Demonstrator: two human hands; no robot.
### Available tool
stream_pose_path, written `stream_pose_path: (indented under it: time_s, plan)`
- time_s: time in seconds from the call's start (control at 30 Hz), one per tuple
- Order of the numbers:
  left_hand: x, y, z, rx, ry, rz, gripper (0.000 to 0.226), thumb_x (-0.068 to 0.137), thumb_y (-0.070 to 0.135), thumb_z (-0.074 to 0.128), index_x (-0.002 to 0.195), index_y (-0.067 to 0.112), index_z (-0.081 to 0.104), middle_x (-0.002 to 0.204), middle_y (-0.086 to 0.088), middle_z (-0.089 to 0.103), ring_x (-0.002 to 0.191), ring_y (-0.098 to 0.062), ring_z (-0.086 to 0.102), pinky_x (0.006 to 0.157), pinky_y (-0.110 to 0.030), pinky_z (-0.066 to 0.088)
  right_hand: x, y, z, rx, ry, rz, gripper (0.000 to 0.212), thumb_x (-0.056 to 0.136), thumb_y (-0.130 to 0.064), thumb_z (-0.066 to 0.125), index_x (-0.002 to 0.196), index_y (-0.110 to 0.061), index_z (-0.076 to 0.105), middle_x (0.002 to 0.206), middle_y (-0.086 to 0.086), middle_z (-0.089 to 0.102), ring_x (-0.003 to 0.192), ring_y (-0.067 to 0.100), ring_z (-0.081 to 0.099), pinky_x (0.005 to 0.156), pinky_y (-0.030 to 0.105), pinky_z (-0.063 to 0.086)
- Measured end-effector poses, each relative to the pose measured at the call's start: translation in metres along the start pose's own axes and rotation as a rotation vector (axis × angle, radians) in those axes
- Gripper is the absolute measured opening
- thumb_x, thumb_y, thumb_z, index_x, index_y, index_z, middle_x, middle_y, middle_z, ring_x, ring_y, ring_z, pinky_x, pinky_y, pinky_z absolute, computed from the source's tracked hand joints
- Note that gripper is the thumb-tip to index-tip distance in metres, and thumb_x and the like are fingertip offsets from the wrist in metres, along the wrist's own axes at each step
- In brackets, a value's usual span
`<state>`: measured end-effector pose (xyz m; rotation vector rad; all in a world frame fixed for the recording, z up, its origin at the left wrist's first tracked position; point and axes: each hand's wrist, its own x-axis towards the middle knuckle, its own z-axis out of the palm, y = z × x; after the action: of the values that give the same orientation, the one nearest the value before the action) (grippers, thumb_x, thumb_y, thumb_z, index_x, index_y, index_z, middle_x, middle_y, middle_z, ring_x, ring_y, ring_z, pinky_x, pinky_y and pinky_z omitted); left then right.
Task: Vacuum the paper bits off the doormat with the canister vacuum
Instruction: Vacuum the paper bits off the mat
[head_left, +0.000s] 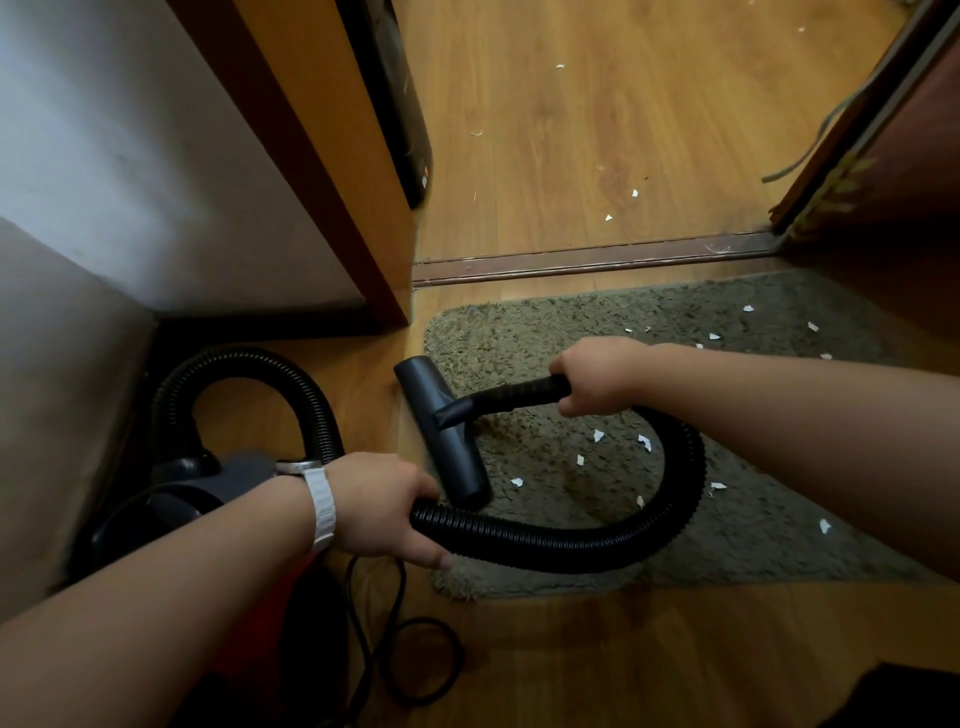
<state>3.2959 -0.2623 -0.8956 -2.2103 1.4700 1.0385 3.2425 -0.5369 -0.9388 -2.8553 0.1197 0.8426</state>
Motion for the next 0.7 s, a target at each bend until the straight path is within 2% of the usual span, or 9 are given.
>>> stream_pose_path:
  time_s: [0.37,0.47,0.57,0.7]
  plan:
    - [0.017,0.013,-0.013,0.01,0.079,-0.005,0.055,0.07,0.081,0.056,0.075,0.027,0.049,0.065,0.008,0.053,0.068,-0.015,0.058,0.064,-0.032,0.048,-0.02,0.045,0.006,-0.021,0.023,0.048,0.024,0.085,-0.042,0.064,0.104,-0.028,0.062,0.076,-0.006,0.06,0.066,0.012,0.058,0.053,0.026,0.044]
    - [0.02,0.016,-0.015,-0.009,0.069,-0.002,0.054,0.07,0.082,0.055,0.072,0.029,0.047,0.066,0.008,0.054,0.067,-0.014,0.058,0.064,-0.033,0.049,-0.027,0.06,0.016,0.003,0.033,0.037,0.019,0.083,-0.041,0.065,0.097,-0.029,0.061,0.076,-0.006,0.062,0.071,0.016,0.061,0.06,0.028,0.049]
    - [0.021,0.021,-0.016,0.008,0.073,0.002,0.052,0.07,0.081,0.055,0.07,0.03,0.044,0.066,0.009,0.053,0.065,-0.012,0.055,0.062,-0.032,0.047,-0.032,0.064,0.02,0.019,0.051,-0.006,0.015,0.082,-0.04,0.066,0.09,-0.031,0.057,0.074,-0.006,0.061,0.072,0.018,0.061,0.059,0.028,0.046]
    - [0.021,0.023,-0.014,0.015,0.064,0.007,0.055,0.069,0.083,0.055,0.079,0.029,0.053,0.068,0.008,0.056,0.063,-0.01,0.055,0.064,-0.033,0.05,-0.031,0.06,0.02,0.028,0.062,-0.064,0.017,0.08,-0.038,0.065,0.093,-0.028,0.06,0.071,-0.007,0.059,0.066,0.013,0.057,0.057,0.028,0.043]
